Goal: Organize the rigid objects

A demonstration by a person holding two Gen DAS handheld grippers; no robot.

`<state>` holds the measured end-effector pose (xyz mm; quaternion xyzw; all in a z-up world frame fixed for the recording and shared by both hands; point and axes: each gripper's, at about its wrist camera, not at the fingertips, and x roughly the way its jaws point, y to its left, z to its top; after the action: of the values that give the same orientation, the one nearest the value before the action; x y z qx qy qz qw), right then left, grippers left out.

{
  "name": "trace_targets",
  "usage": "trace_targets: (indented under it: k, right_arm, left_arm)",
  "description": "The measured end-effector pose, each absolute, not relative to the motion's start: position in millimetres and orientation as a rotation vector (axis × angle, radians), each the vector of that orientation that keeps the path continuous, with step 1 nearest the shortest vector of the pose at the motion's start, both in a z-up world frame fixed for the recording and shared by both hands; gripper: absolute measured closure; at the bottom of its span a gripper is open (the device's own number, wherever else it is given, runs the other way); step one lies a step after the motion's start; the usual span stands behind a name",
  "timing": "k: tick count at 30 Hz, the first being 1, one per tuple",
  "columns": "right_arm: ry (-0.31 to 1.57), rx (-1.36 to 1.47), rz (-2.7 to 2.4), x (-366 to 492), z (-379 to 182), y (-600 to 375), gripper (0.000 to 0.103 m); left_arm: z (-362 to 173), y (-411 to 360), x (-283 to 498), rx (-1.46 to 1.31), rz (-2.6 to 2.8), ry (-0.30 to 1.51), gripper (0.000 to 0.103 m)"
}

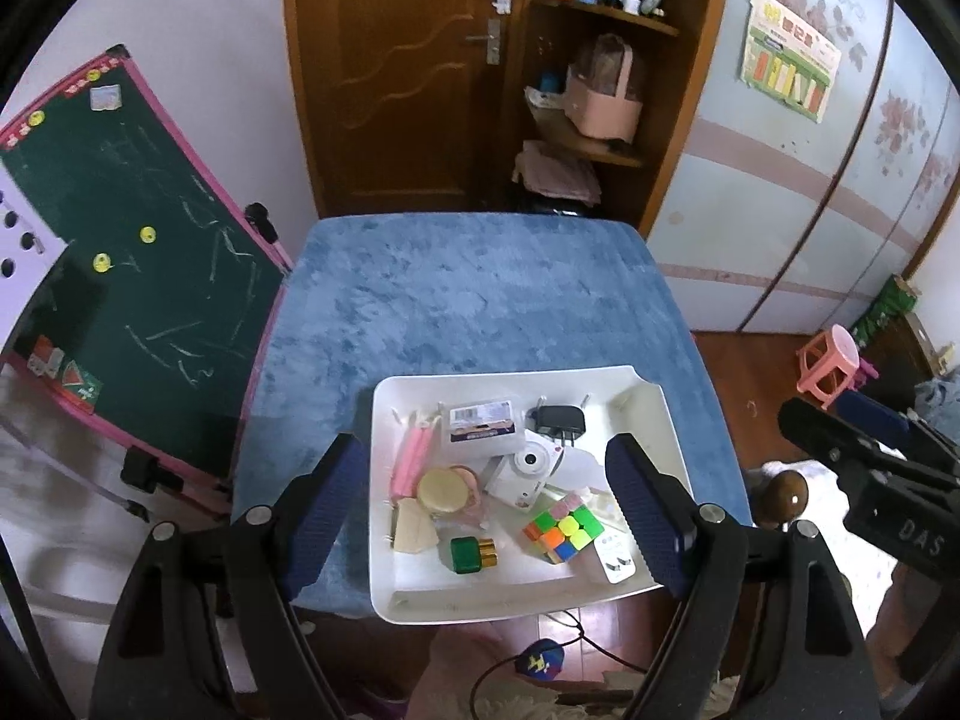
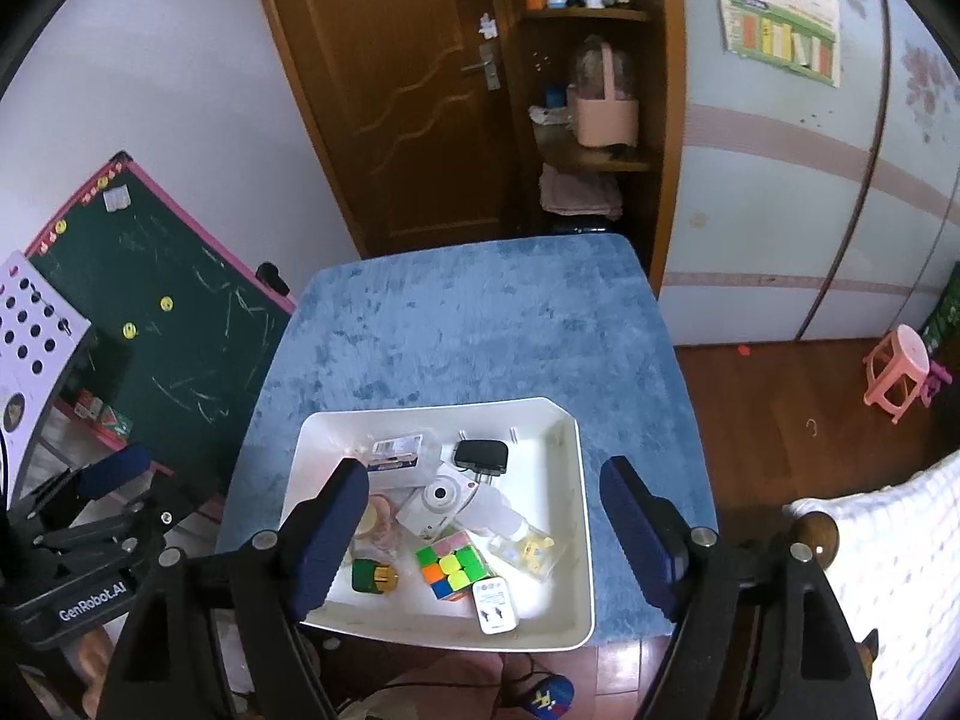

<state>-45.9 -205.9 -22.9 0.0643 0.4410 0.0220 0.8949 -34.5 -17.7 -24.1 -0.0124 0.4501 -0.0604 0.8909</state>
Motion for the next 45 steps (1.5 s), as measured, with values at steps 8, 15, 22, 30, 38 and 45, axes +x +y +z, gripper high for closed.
trace_targets:
  k: [8,15,22,30,38,45]
  right_arm:
    - [0.875,0.096,0.049,-66,-10,-195,0.023]
    - [0.873,0.073,0.064,-70,-11,-188,0.023]
    - [0.869,0.060,0.059,-70,-9,-187,0.023]
    - [0.879,0.064,0.044,-62,-10,-188,0.023]
    - [0.882,0.059,0.040,-58,-11,-187,0.023]
    - [0.885,0.054,0.035,-54,-12,-182,0.023]
  left_arm:
    - [-17,-17,-49,-0.028,-0.080,0.900,0.018]
    - [-17,-18,-52,-0.025,-0.076,0.895,0.018]
    - [-15,-19,-52,-0.020,-0.075,0.894,0.018]
    - [-15,-16,-45,-0.013,-0.062,0.903,0.018]
    - [-19,-11,-35,-0.009,-0.043,0.924,0.018]
    - [-18,-10,-35,-0.009,-0.042,0.924,0.018]
